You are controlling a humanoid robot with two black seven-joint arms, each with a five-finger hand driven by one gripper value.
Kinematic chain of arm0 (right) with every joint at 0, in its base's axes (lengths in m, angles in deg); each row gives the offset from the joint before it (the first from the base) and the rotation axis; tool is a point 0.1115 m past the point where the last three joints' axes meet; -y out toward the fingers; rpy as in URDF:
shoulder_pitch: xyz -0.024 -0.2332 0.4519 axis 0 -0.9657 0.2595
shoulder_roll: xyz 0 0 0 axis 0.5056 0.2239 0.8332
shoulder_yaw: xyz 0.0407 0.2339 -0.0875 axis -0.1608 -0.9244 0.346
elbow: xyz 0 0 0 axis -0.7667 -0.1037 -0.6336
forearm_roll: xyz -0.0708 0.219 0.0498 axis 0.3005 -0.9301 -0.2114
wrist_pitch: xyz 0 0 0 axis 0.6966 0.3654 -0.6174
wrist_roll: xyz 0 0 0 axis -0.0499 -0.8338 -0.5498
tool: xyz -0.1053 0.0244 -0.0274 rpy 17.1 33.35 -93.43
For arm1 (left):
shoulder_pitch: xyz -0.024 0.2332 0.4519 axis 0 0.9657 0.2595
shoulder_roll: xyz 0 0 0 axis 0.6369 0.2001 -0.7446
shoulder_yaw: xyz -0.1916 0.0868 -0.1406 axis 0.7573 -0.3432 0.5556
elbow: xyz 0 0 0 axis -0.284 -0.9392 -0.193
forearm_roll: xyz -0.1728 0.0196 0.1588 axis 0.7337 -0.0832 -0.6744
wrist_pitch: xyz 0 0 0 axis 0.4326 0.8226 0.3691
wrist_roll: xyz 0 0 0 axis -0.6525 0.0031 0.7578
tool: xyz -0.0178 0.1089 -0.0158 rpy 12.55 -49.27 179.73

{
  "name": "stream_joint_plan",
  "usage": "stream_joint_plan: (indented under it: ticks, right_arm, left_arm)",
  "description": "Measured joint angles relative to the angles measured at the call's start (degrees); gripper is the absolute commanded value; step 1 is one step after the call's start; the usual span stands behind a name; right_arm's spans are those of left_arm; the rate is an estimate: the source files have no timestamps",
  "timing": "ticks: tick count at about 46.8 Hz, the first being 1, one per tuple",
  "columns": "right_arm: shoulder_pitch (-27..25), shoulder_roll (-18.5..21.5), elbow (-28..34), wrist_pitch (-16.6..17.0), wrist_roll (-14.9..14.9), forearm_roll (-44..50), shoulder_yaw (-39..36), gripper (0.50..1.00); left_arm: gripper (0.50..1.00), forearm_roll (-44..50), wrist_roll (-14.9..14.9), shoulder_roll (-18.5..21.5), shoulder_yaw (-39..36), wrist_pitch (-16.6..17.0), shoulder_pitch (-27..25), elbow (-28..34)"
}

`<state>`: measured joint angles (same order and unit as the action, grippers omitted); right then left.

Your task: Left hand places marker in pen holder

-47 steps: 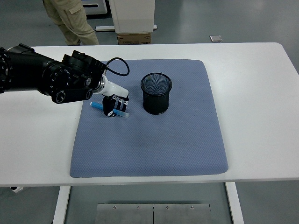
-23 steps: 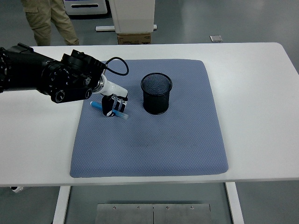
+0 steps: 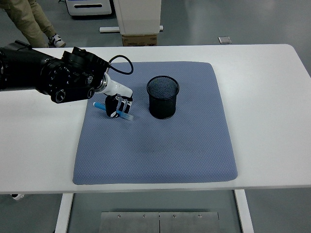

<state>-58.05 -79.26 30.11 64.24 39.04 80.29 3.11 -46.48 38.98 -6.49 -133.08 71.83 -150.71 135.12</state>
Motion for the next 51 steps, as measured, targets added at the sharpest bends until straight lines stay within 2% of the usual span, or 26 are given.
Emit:
stream_joint_plan:
  ticks: [9, 34, 42, 51]
  right_arm:
    - [0.0, 0.0, 0.0, 0.0, 0.0, 0.0, 0.0, 1.0]
    - [0.0, 0.0, 0.0, 0.0, 0.0, 0.0, 0.0, 1.0]
    - [0.0, 0.0, 0.0, 0.0, 0.0, 0.0, 0.0, 1.0]
    - [0.0, 0.0, 0.0, 0.0, 0.0, 0.0, 0.0, 1.0]
  left_arm:
    - [0.5, 0.3, -0.4, 0.4, 0.4, -0.5, -2.6, 0.0]
    - [0.5, 1.2, -0.5, 4.1, 7.7, -6.6, -10.4, 0.0]
    - [0.5, 1.6, -0.4, 4.5, 10.5, -7.3, -11.0, -0.1]
    - [0.5, 6.5, -0.4, 3.9, 12.5, -6.9, -10.3, -0.5]
